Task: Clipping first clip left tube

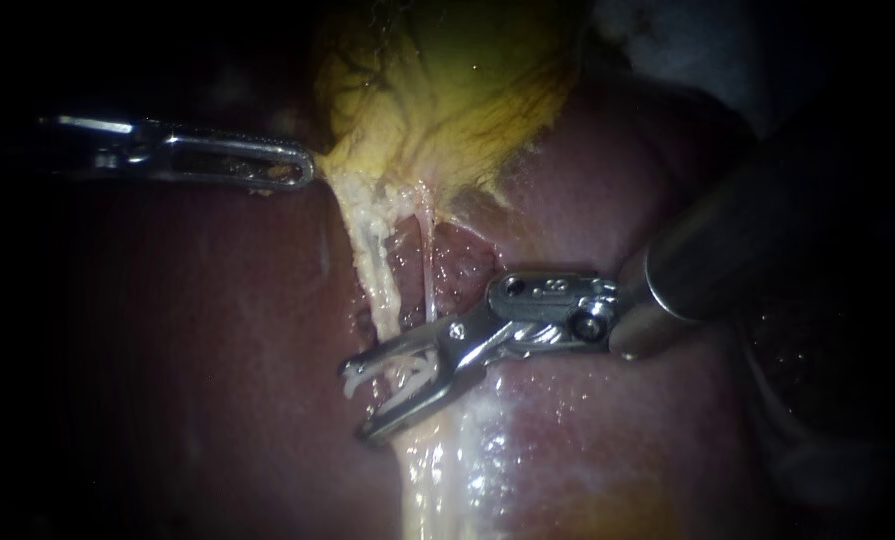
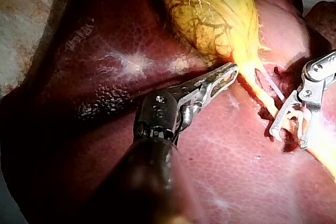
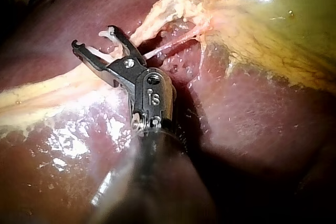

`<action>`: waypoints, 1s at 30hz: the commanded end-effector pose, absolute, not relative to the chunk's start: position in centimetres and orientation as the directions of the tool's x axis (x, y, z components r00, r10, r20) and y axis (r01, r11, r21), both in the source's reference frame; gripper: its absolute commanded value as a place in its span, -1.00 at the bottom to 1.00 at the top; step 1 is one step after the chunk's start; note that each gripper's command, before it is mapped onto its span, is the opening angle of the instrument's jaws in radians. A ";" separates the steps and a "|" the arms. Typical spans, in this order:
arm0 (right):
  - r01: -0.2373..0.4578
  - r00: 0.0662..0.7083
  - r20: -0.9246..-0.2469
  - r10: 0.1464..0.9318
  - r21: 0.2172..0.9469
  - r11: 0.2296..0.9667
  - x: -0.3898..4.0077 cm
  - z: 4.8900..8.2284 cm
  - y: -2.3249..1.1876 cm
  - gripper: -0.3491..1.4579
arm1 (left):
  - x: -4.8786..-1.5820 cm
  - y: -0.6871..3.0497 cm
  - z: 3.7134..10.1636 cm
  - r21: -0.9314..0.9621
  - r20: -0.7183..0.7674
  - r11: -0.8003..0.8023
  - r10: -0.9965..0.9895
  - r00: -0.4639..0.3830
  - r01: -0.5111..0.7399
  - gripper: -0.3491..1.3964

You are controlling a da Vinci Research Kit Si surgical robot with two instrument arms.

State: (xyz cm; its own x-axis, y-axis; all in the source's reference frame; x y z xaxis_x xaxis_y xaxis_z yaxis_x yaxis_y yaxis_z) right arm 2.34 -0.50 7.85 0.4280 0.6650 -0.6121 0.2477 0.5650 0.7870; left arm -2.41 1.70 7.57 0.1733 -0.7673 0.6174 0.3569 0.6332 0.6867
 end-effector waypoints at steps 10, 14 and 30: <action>0.257 0.426 -0.598 0.679 0.800 0.542 2.18 7.40 -0.34 -0.12 | -2.41 1.70 7.57 0.687 0.617 0.633 -0.767 0.173 0.357 -1.00; 0.264 0.423 -0.592 0.686 0.804 0.532 2.03 7.24 -0.25 -0.11 | -2.41 1.70 7.57 0.687 0.617 0.633 -0.767 0.173 0.357 -1.00; 0.245 0.421 -0.591 0.688 0.804 0.541 1.70 7.64 -0.13 -0.11 | -2.40 1.70 7.57 0.687 0.617 0.633 -0.767 0.173 0.357 -1.00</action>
